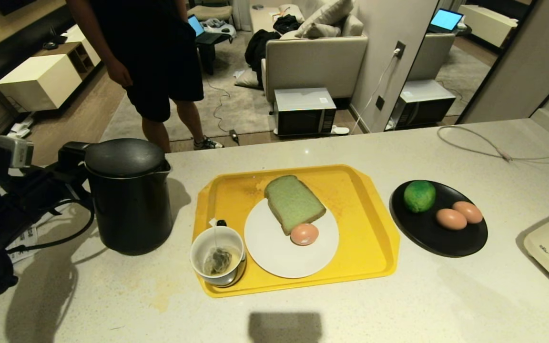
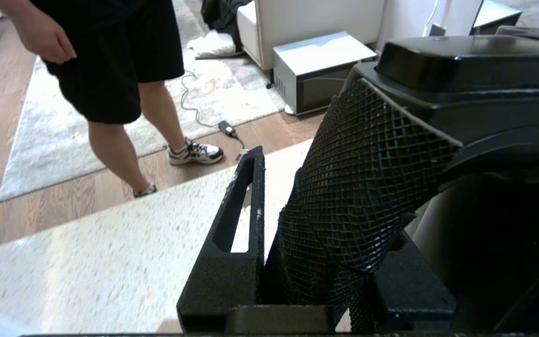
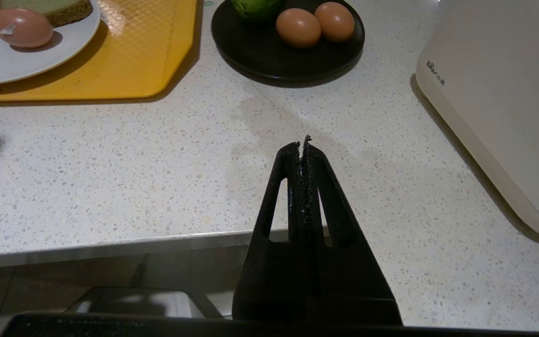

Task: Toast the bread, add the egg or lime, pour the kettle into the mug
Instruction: Put the kettle back

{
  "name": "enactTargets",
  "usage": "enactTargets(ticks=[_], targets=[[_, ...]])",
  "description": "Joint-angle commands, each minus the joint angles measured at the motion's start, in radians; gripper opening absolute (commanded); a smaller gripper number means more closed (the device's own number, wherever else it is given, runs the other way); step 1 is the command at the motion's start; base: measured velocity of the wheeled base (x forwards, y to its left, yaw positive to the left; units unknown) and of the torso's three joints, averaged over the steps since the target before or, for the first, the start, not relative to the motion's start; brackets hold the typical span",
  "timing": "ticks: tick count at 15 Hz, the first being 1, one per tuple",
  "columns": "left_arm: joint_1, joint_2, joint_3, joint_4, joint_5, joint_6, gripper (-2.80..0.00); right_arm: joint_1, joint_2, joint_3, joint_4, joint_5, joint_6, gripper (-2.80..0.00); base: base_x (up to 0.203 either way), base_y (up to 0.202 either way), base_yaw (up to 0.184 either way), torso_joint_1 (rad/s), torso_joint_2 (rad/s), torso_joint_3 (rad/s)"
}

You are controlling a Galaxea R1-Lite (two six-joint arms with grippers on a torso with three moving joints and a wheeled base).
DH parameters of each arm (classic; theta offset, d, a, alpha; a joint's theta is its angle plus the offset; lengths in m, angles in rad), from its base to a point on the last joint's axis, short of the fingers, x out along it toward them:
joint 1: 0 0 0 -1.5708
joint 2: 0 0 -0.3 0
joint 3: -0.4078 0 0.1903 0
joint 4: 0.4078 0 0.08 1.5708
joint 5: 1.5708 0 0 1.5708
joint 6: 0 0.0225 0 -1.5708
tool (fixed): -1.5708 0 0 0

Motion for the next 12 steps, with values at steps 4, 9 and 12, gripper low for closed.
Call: enactTargets(ticks=[4, 9, 12], targets=[[0.008, 0.053, -0.027, -0.008, -0.004, 0.0, -2.8, 0.001, 0.001, 0.002, 0.0, 0.0, 0.0, -2.8, 0.0, 0.0, 0.0, 0.0, 0.0, 0.0], [0.038, 0.051, 0.006, -0.008, -0.002, 0.011, -2.8, 0.001, 0.001, 0.002, 0.0, 0.0, 0.0, -2.8, 0.0, 0.0, 0.0, 0.0, 0.0, 0.0], [0.043, 0.053, 0.008, -0.008, -0.002, 0.019, -2.8, 0.001, 0.001, 0.002, 0.0, 0.0, 0.0, -2.8, 0.0, 0.0, 0.0, 0.0, 0.0, 0.0]])
